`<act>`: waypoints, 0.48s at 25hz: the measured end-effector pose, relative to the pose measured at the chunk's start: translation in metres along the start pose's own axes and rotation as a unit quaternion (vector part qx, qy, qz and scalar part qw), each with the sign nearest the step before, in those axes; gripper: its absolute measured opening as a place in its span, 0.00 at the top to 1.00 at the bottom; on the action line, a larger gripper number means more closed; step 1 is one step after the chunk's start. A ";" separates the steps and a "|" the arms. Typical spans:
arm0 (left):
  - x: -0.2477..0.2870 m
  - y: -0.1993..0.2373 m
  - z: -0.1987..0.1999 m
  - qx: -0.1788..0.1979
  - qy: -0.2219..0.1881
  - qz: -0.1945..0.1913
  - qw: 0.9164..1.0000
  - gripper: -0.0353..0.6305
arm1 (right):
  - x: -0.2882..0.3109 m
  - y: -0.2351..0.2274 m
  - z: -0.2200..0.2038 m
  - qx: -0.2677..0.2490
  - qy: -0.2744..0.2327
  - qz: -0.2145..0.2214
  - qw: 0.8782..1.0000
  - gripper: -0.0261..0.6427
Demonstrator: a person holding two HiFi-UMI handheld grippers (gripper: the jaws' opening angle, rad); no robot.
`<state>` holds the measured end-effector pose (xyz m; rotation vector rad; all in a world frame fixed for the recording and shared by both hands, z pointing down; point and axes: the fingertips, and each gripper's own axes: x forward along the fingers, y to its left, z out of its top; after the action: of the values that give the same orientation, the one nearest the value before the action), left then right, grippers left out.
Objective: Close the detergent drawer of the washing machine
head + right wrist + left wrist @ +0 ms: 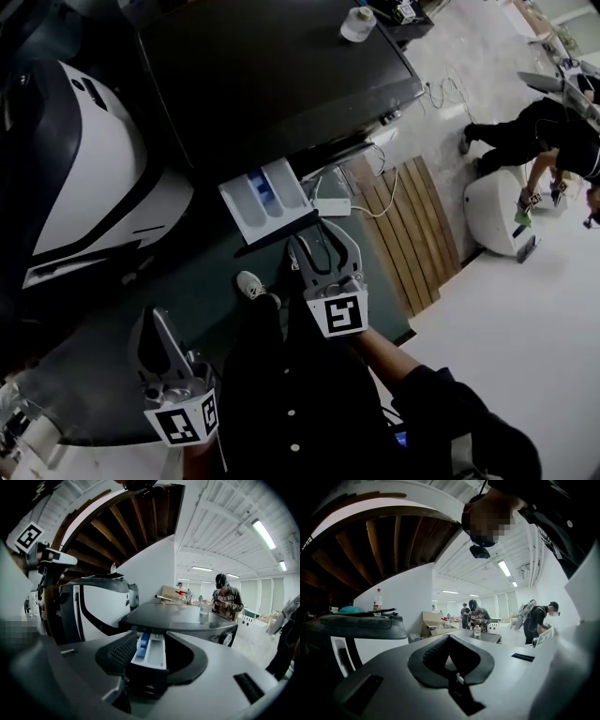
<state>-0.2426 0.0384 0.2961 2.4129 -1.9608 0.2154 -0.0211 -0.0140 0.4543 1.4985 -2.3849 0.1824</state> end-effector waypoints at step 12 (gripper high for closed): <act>0.012 -0.018 -0.040 -0.009 0.041 -0.049 0.998 0.93 | -0.007 0.011 -0.101 0.024 0.098 -0.014 0.995 0.67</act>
<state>-0.2265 0.0342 0.3389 2.4388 -1.7980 0.2887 -0.0083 0.0241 0.5481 1.4612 -2.2179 0.3644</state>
